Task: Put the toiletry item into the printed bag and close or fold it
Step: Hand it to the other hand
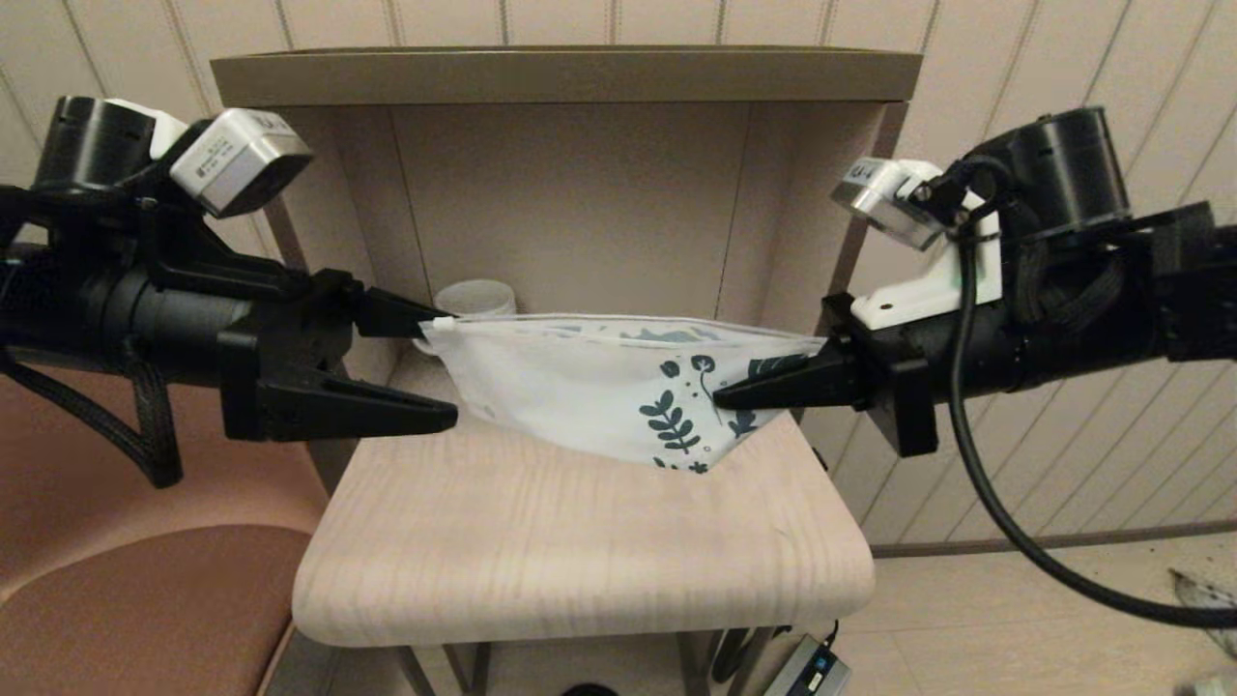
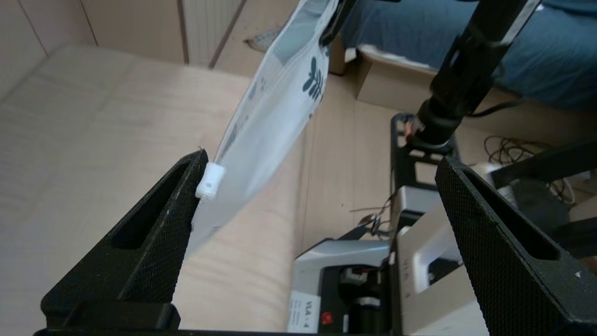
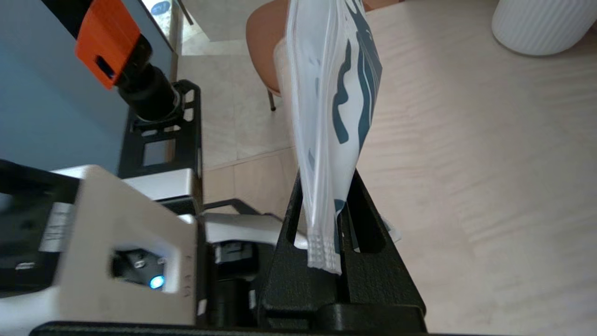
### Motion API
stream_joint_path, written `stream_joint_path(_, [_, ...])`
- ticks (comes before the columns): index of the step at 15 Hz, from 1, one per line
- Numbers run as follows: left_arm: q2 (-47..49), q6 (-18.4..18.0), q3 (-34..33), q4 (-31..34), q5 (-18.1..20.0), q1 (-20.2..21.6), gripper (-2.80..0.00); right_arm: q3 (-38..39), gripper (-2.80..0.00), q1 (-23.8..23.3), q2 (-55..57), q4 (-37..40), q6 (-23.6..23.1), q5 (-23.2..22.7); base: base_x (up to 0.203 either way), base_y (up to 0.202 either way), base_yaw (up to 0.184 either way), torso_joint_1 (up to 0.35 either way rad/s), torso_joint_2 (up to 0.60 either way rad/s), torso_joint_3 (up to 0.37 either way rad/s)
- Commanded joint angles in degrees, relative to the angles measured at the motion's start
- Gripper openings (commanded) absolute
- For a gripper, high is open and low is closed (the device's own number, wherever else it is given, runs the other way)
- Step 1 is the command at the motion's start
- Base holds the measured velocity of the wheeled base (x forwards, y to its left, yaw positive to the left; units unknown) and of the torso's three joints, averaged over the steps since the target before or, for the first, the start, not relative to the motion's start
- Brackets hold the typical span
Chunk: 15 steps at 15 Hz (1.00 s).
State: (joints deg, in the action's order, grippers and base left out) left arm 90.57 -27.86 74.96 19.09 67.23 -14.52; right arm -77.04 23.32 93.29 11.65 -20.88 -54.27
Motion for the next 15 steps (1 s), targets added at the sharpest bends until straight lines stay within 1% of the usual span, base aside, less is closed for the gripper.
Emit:
stream_joint_path(1, [2.19,-0.47,-2.17,-1.4,0.43,0.02,0.0,1.94,-2.8,0.09,0.44,-1.72,-0.21,-0.83,0.0,0.0,0.0,0.0,0.0,0.0])
stream_joint_path(3, [3.44,-0.51,-3.56,-3.99,0.61,0.77,0.0,0.67,-2.8,0.14,-0.32,-1.36,-0.13,-2.52,0.0,0.0,0.0,0.0,0.0,0.0])
stream_joint_path(5, [3.3,-0.36,-3.77,-4.42,0.88,1.42,0.0,0.22,-2.8,0.14,-2.2,-0.33,0.12,-3.92,0.0,0.0,0.0,0.0,0.0,0.0])
stream_joint_path(8, [3.86,-0.44,-3.38,-4.54,1.4,1.77,0.0,-0.65,-2.8,1.37,-4.66,3.79,0.4,-6.67,0.0,0.0,0.0,0.0,0.0,0.0])
stream_joint_path(10, [4.44,-0.44,-3.07,-4.82,2.68,1.55,0.0,-0.74,-2.8,2.51,-4.21,3.74,0.49,-6.65,0.0,0.0,0.0,0.0,0.0,0.0])
stream_joint_path(13, [4.76,-0.44,-3.02,-4.86,2.78,1.25,0.0,-1.57,-2.8,2.69,-3.61,3.81,0.49,-6.64,0.0,0.0,0.0,0.0,0.0,0.0])
stream_joint_path(15, [4.79,-0.35,-2.54,-4.86,2.91,0.63,0.0,-1.79,-2.8,3.63,-2.97,3.76,0.49,-6.64,0.0,0.0,0.0,0.0,0.0,0.0])
